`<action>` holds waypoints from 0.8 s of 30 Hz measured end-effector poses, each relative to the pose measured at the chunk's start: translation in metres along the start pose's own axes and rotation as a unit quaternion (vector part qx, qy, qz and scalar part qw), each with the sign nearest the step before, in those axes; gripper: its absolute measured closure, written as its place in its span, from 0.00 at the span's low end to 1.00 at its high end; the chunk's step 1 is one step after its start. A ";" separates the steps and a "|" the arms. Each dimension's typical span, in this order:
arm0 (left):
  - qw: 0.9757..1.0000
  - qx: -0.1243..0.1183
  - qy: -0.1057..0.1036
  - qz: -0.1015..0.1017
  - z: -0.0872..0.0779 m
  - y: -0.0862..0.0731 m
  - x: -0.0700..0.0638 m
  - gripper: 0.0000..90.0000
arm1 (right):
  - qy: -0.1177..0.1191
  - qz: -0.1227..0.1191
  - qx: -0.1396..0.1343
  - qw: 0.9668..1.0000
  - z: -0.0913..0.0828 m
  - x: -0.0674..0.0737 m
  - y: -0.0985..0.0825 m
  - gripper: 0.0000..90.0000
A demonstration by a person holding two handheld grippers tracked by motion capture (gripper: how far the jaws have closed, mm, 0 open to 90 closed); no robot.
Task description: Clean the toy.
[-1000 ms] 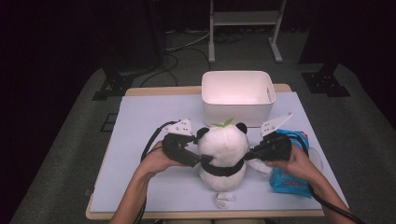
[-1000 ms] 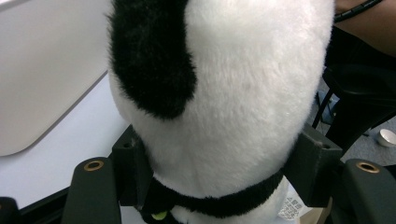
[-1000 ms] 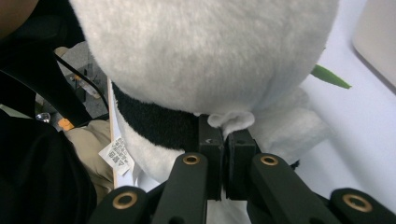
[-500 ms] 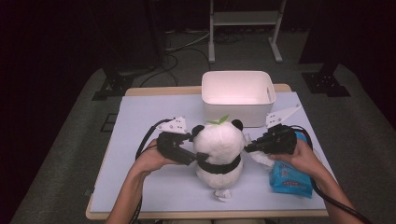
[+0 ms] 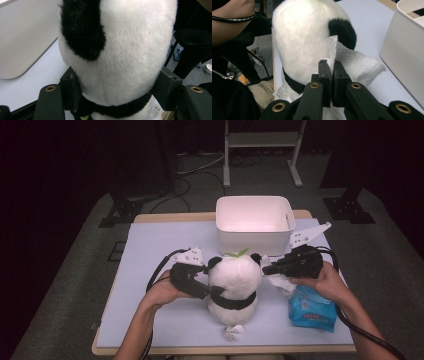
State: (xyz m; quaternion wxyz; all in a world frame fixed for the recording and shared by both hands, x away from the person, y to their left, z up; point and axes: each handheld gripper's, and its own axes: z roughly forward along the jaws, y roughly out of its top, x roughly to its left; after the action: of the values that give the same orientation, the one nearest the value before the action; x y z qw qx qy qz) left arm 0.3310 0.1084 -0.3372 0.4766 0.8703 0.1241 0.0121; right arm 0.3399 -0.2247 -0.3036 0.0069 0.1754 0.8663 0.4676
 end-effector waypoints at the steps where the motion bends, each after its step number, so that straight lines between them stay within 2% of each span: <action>1: 1.000 0.002 0.000 0.002 0.000 0.000 0.000 0.37 | 0.001 -0.002 -0.001 1.000 -0.001 0.001 0.002 0.97; 18: 1.000 0.007 -0.004 0.003 0.004 0.003 -0.001 0.37 | 0.005 -0.036 -0.004 0.999 -0.002 0.013 0.039 0.97; 24: 1.000 0.008 -0.004 0.003 0.005 0.005 -0.002 0.38 | 0.007 -0.046 -0.007 0.999 0.000 0.016 0.046 0.97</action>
State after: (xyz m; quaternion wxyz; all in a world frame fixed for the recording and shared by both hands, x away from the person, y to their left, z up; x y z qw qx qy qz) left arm 0.3310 0.1012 -0.3358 0.4701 0.8744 0.1194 0.0097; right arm 0.3385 -0.1964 -0.2634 0.0235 0.1320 0.8704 0.4738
